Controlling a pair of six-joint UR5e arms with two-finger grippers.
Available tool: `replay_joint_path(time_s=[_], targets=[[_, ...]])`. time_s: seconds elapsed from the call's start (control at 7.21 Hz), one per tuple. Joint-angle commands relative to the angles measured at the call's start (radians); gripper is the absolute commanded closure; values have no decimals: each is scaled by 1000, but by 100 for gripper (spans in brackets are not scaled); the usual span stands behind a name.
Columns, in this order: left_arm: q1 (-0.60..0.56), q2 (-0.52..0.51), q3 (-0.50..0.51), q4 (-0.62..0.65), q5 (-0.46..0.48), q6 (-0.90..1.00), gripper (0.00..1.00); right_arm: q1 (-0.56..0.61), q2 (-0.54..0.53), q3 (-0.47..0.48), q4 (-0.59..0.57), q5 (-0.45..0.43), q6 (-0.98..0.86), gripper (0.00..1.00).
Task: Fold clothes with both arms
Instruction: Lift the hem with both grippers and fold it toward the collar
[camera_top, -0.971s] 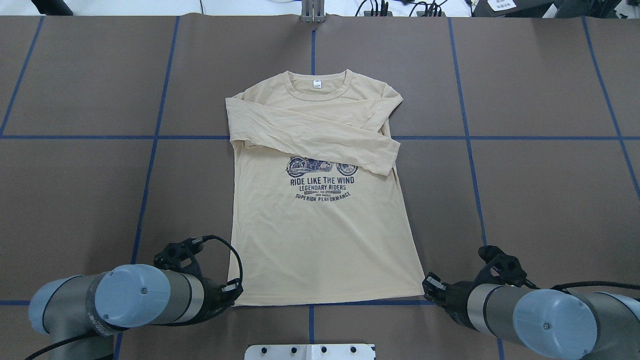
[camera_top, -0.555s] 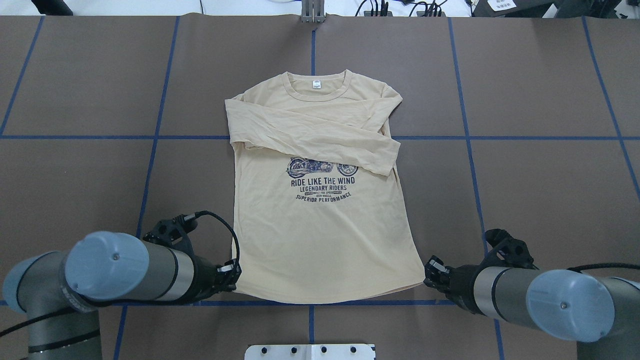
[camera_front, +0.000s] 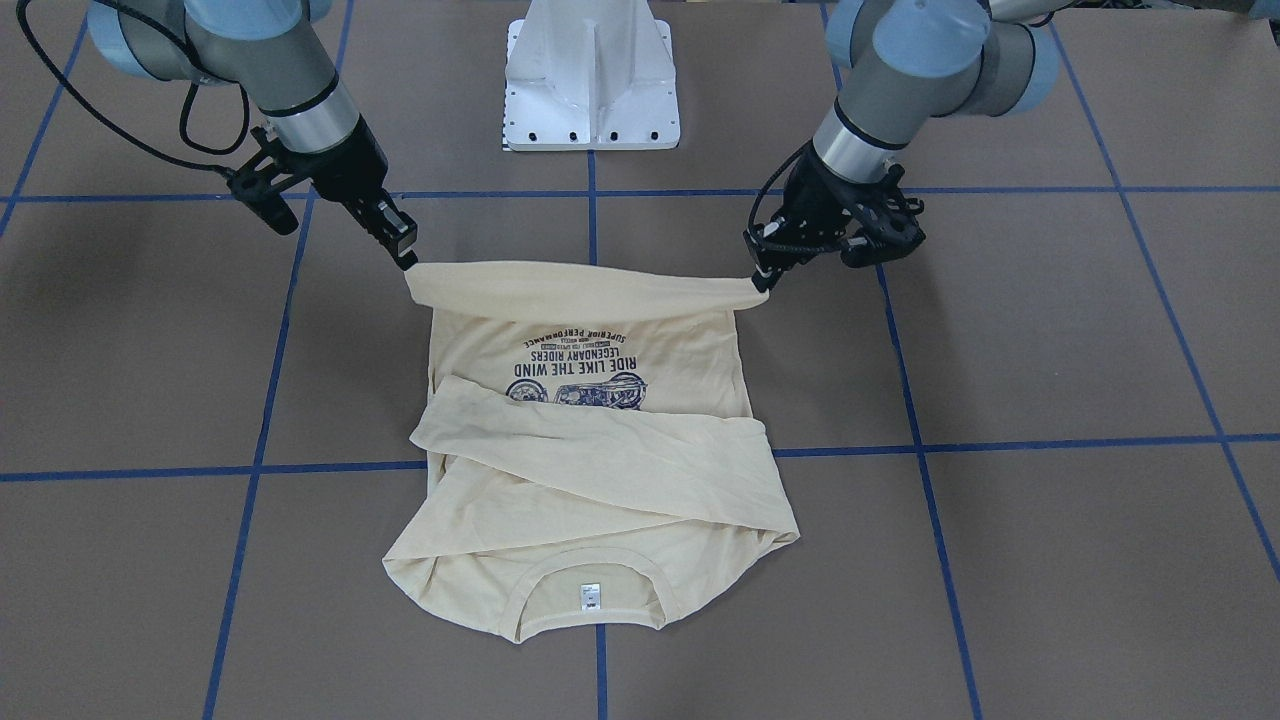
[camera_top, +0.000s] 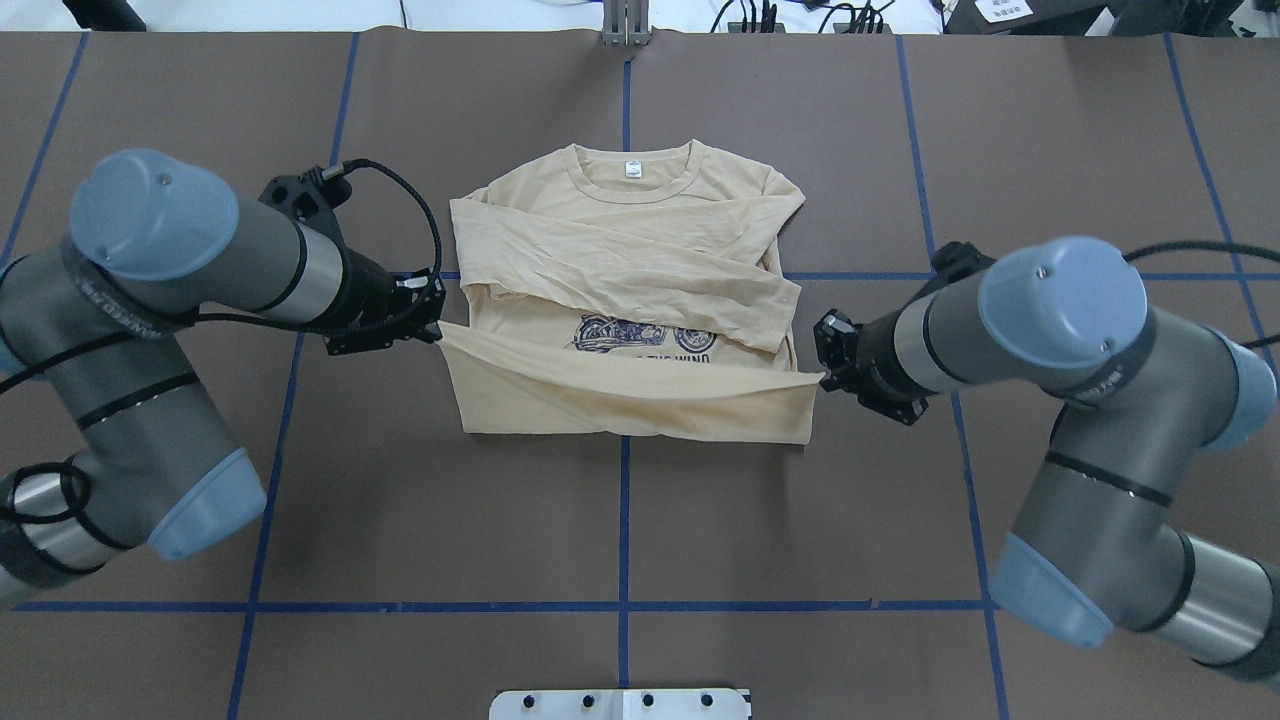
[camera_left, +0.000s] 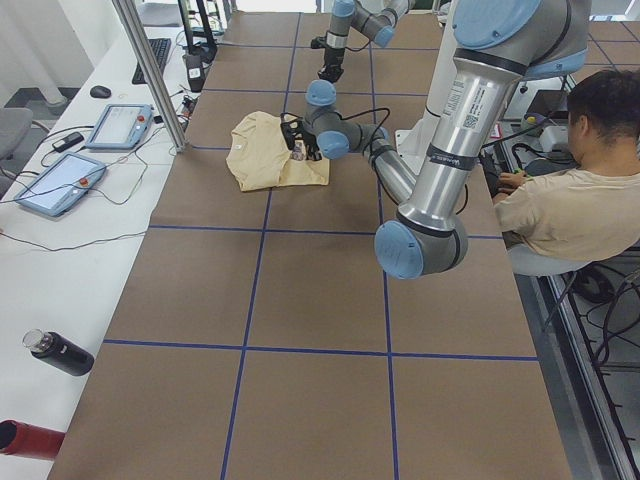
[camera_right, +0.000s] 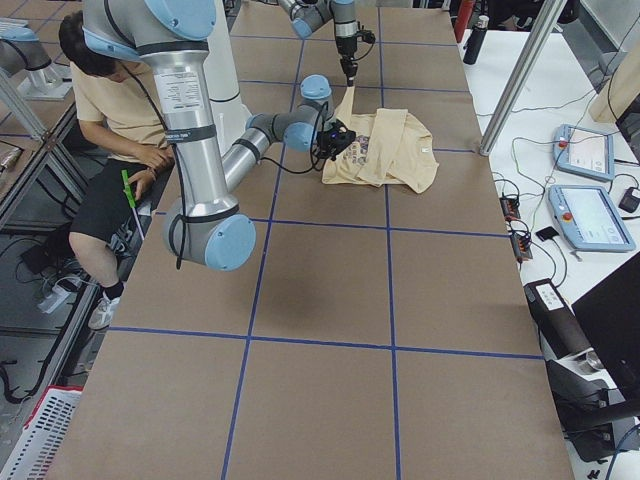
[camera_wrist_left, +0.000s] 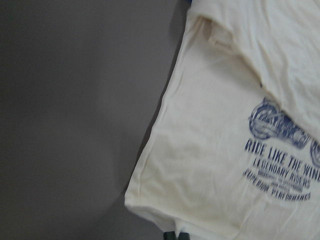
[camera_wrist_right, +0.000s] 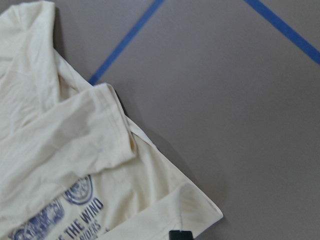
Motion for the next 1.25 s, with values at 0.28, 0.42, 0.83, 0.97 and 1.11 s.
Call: replay_joint_path(time_s=[0.28,0.42,0.83,0.97,1.11], targets=[[-98,-138,265,-109,-6,47,100,184,298,-420,-68,44,-273,100],[-115,-184,319,-111,-6,48,100,204,354,-503,-68,44,-311,100],[-141,-273,540,-268,61,50,100,214,496,-739,-12,35,-359,100],[-141,-306,601,-275,72,50,100,212,504,-792,33,34,-361,100],[-141,-314,650,-333,83,51,100,212,525,-839,61,26,-368,100]])
